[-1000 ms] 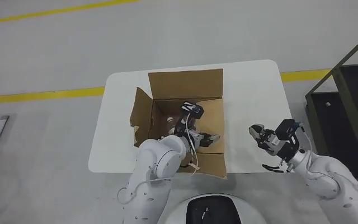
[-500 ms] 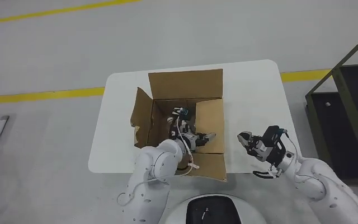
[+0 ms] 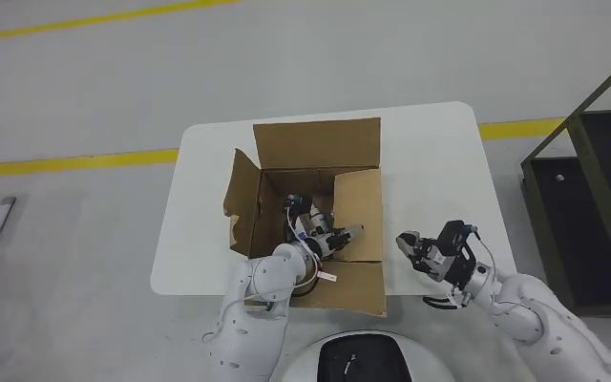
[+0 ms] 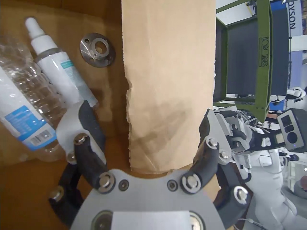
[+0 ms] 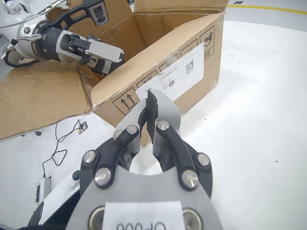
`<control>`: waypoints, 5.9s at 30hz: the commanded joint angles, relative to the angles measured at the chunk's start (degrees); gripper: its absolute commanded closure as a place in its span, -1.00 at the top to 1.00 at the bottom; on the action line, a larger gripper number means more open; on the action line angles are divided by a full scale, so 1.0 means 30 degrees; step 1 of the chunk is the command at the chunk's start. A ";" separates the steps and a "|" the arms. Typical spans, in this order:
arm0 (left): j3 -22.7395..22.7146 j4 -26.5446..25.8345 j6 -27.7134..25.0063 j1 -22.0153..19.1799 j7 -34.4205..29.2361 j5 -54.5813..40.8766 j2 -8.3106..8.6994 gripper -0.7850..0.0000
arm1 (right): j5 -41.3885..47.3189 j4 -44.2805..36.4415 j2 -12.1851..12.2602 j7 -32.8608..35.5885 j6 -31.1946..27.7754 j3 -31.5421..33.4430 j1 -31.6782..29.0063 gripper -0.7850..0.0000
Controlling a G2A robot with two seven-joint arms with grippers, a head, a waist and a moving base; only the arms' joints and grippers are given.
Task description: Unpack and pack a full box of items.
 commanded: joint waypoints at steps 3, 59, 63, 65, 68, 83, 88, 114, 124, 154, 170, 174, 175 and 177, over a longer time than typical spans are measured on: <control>0.0006 -0.0013 0.0030 -0.0009 0.0155 -0.0647 0.0059 1.00 | 0.0193 0.0239 -0.0059 0.0181 -0.0068 -0.0398 0.0197 -1.00; 0.6950 0.3267 -0.1857 -0.5636 0.1938 -0.7696 -0.0577 1.00 | 1.2473 0.1165 -0.0098 0.4234 0.3826 0.3183 0.2427 -0.11; 0.7012 0.3188 -0.1809 -0.5616 0.1807 -0.7552 -0.0523 1.00 | 1.2590 0.1209 -0.0173 0.4293 0.3721 0.2723 0.2597 -0.19; 0.7051 0.3179 -0.1746 -0.5590 0.1796 -0.7512 -0.0504 1.00 | 1.2660 0.1258 -0.0195 0.4353 0.3643 0.2594 0.2633 -0.27; 0.7084 0.3169 -0.1709 -0.5582 0.1766 -0.7506 -0.0476 1.00 | 1.2715 0.1361 -0.0211 0.4532 0.3488 0.2452 0.2617 -0.51; 0.5872 0.1676 -0.1423 -0.6076 0.0242 -0.2943 0.0287 1.00 | 1.3005 0.0413 -0.0267 0.3879 0.3800 0.2616 0.1608 -1.00; 0.5126 0.0357 -0.0909 -0.5763 -0.2207 0.1844 0.0940 1.00 | 1.2822 -0.0470 -0.0253 0.3597 0.3893 0.2917 0.1039 -1.00; 0.0025 -0.1757 -0.2264 -0.3937 -0.3873 1.3070 0.2579 1.00 | 1.1992 -0.0857 -0.0227 0.3922 0.3588 0.3347 0.0384 -1.00; -0.0520 -0.1925 -0.2180 -0.3028 -0.4033 1.3114 0.2673 1.00 | 1.1756 -0.0877 -0.0253 0.3967 0.3656 0.3258 0.0386 -1.00; 0.5442 0.0182 -0.0020 -0.4932 -0.5547 1.0691 0.1594 1.00 | 1.1268 -0.1914 -0.0275 0.3806 0.3662 0.3511 -0.0231 -1.00; 0.5231 0.0473 0.0414 -0.4487 -0.5569 1.0593 0.1598 1.00 | 1.1242 -0.1972 -0.0308 0.3744 0.3364 0.3453 -0.0398 -1.00; 0.5181 0.0793 0.1453 -0.4197 -0.5423 1.0883 0.1531 1.00 | 1.1163 -0.1923 -0.0314 0.3666 0.3254 0.3466 -0.0386 -1.00; 0.5296 0.0932 0.1695 -0.4267 -0.5653 1.1216 0.1503 1.00 | 1.1138 -0.1913 -0.0314 0.3643 0.3240 0.3489 -0.0377 -1.00; 0.5522 0.1222 0.2191 -0.4423 -0.6049 1.1904 0.1440 1.00 | 1.1152 -0.1903 -0.0317 0.3605 0.3220 0.3510 -0.0372 -1.00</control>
